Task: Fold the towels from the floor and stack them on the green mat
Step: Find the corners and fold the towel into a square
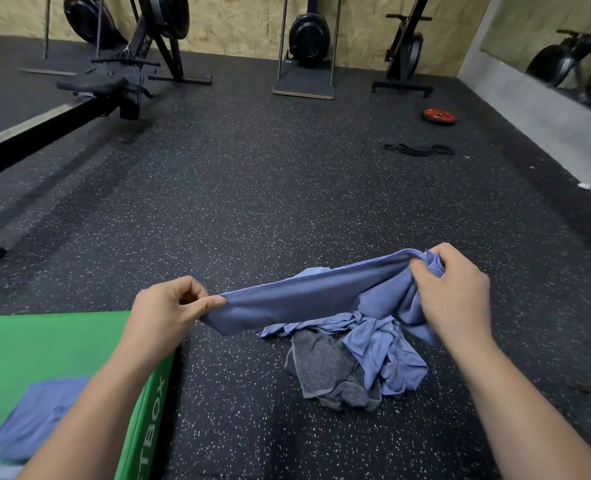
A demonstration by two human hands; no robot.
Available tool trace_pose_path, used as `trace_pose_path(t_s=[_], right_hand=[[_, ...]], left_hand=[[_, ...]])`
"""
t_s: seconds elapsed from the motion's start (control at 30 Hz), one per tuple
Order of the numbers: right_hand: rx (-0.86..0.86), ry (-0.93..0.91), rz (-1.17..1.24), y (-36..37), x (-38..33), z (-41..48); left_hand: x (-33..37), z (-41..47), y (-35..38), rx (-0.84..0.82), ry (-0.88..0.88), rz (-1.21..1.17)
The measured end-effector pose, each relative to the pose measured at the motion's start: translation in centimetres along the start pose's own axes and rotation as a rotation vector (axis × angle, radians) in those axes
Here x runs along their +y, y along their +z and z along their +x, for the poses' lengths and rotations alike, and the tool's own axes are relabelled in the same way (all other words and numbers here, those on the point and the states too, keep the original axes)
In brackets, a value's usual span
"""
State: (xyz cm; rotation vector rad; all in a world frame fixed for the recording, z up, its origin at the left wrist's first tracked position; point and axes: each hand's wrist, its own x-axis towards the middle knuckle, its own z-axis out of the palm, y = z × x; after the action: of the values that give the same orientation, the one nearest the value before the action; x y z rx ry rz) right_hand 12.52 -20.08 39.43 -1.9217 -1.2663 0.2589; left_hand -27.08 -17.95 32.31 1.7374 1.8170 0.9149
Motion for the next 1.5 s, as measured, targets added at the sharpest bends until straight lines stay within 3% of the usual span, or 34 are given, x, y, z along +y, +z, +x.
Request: trace_pose_path(t_s=[0.3, 0.8, 1.07, 1.27, 1.5], right_hand=[[0.004, 0.061, -0.035, 0.2, 0.8, 0.2], [-0.024, 0.081, -0.049, 0.8, 1.2, 0.3], [-0.005, 0.114, -0.031, 0.4, 1.6, 0.6], [-0.008, 0.127, -0.039, 0.5, 1.6, 0.6], [-0.096, 0.075, -0.057, 0.9, 1.9, 0.5]], left_hand=[[-0.6, -0.2, -0.4, -0.201, 0.044, 0.004], [0.8, -0.7, -1.0, -0.084, 0.088, -0.039], [0.4, -0.7, -1.1, -0.218, 0.080, -0.032], [0.7, -0.7, -1.1, -0.172, 0.089, -0.050], [1.1, -0.7, -0.7, -0.133, 0.044, -0.222]])
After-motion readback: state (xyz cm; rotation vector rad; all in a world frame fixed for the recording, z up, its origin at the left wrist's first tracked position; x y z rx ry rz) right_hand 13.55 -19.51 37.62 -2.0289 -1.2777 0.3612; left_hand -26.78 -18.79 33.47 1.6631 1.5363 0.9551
